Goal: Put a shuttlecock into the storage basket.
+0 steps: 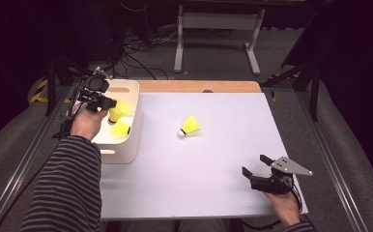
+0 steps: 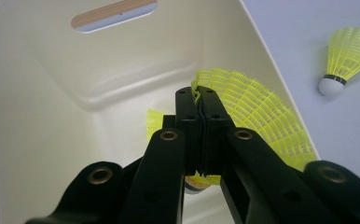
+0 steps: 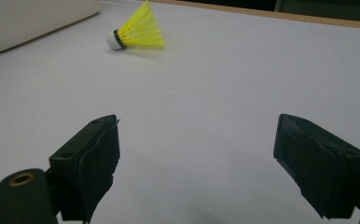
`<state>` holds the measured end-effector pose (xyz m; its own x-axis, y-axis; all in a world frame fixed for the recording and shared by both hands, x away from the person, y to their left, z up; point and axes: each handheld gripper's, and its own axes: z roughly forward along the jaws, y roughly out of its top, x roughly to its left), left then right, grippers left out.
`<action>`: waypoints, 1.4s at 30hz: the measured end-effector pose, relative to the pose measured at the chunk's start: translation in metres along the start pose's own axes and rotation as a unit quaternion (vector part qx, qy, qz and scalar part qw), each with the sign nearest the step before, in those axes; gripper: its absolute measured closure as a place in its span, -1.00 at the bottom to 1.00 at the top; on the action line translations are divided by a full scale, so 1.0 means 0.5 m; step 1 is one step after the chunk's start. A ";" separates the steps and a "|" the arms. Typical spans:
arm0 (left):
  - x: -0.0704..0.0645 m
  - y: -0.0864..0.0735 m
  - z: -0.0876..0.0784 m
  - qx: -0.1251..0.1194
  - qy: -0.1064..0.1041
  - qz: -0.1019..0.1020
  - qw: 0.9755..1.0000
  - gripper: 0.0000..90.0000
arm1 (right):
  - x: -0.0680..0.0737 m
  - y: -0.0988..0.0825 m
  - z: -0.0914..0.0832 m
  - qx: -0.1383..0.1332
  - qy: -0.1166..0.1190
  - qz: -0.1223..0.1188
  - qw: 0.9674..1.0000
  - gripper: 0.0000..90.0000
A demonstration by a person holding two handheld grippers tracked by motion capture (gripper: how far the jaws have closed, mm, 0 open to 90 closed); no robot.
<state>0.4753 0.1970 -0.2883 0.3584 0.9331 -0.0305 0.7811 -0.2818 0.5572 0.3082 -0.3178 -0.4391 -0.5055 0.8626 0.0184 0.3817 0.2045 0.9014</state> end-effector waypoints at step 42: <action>0.024 -0.019 0.067 0.035 0.007 -0.025 0.999 0.95 | -0.001 -0.001 0.002 0.001 0.001 0.002 1.000 -0.68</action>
<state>0.4893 0.2034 -0.3216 0.3115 0.9492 -0.0442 0.8316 -0.2498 0.4960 0.3088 -0.3180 -0.4399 -0.5057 0.8625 0.0221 0.3854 0.2030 0.9001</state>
